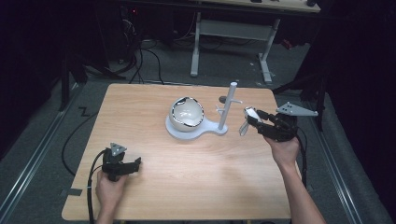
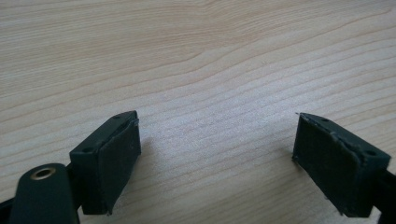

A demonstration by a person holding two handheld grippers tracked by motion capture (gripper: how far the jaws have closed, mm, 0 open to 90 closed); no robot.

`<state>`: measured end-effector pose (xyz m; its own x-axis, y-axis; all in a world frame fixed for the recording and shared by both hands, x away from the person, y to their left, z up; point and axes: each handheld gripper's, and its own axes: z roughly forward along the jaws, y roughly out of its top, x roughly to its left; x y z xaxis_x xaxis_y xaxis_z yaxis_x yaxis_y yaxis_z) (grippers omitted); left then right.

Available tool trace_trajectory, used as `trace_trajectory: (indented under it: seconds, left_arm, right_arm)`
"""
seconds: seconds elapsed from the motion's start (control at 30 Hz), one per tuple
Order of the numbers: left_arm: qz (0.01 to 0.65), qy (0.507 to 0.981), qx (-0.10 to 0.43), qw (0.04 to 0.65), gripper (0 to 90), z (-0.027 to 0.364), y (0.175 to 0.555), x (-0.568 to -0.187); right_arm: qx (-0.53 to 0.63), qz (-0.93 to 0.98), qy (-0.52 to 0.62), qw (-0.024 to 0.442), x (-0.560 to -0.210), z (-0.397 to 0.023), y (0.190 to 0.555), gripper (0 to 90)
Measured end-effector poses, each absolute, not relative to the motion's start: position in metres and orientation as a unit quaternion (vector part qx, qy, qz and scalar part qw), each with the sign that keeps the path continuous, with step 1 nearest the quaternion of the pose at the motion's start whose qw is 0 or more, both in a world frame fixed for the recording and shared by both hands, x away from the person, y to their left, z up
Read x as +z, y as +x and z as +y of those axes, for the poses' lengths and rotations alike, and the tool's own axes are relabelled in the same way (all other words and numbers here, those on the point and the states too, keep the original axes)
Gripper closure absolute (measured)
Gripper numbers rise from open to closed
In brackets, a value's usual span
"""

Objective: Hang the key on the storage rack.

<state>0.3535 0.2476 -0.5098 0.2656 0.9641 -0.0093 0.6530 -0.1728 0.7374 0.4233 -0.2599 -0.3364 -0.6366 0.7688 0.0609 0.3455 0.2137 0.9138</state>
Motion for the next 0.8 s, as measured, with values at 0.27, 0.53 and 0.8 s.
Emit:
trace_trajectory:
  seconds: [0.27,0.53,0.8]
  left_arm:
    - [0.556,0.727,0.241,0.323,15.4,0.248,0.353,-0.510]
    - [0.556,0.727,0.241,0.323,15.4,0.248,0.353,-0.510]
    - [0.556,0.727,0.241,0.323,15.4,0.248,0.353,-0.510]
  right_arm:
    - [0.513,0.754,0.353,0.209,-0.323,-0.255,0.425,50.9]
    - [0.517,0.758,0.342,0.204,-0.311,-0.250,0.430,50.9]
    - [0.520,0.759,0.337,0.196,-0.302,-0.243,0.439,50.9]
